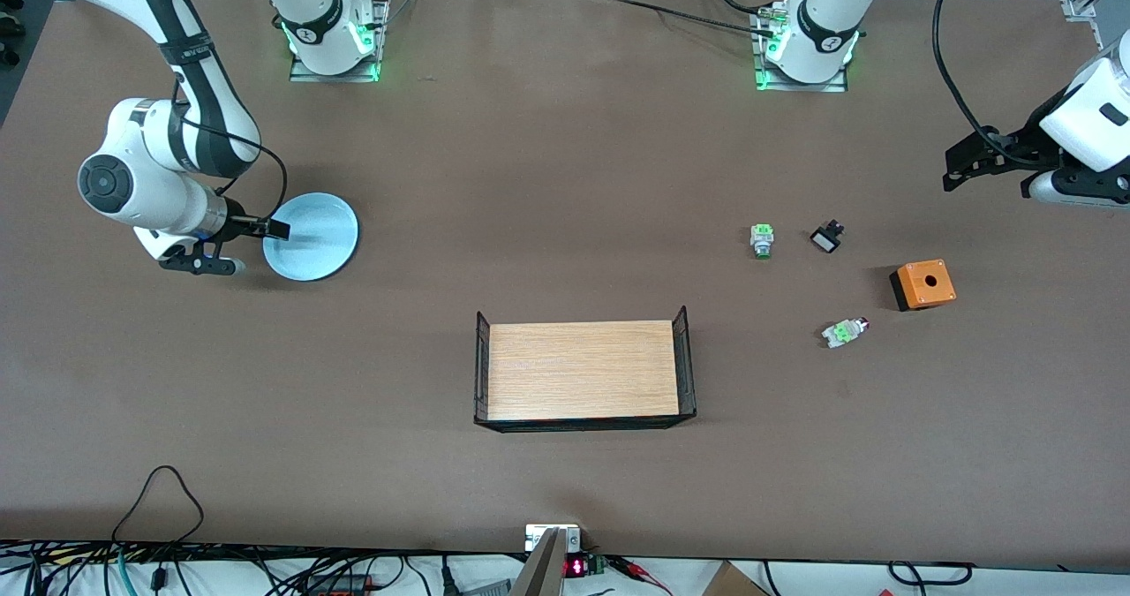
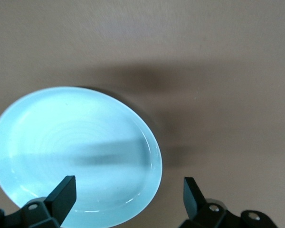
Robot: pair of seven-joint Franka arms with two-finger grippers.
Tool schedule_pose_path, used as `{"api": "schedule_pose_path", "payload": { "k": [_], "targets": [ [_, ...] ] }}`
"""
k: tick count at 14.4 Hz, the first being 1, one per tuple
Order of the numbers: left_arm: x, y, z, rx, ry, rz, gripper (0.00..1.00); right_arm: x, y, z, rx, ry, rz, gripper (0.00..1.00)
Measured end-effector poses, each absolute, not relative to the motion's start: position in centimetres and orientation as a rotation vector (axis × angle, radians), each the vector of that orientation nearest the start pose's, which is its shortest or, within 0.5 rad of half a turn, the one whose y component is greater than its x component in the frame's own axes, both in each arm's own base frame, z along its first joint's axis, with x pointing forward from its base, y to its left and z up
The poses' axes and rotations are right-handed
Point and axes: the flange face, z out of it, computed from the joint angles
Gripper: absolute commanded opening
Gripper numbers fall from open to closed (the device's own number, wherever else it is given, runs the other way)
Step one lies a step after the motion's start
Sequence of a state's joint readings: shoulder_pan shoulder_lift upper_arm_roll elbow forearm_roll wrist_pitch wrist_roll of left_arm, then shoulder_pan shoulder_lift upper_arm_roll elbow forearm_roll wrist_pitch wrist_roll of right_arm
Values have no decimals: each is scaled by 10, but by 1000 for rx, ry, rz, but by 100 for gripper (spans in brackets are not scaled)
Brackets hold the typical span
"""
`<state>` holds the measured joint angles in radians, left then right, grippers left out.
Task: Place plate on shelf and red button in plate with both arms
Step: 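Grasp the plate rim with the right gripper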
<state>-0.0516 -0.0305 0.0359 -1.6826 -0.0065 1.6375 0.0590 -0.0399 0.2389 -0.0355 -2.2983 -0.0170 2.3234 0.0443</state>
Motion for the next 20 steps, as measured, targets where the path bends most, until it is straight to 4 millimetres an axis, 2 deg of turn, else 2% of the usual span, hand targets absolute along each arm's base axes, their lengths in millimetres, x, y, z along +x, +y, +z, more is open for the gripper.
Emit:
{"api": "schedule_pose_path", "payload": {
  "k": [4, 8, 13, 20],
  "targets": [
    [549, -9, 594, -3147, 117, 23, 100, 492, -53, 219, -3125, 213, 367, 100],
    [549, -9, 594, -3147, 117, 23, 100, 488, -57, 214, -3121, 216, 380, 100],
    [549, -9, 594, -3147, 117, 23, 100, 481, -74, 193, -3091, 256, 401, 100],
    [549, -9, 594, -3147, 117, 23, 100, 482, -62, 183, -3040, 259, 389, 98]
  ]
}}
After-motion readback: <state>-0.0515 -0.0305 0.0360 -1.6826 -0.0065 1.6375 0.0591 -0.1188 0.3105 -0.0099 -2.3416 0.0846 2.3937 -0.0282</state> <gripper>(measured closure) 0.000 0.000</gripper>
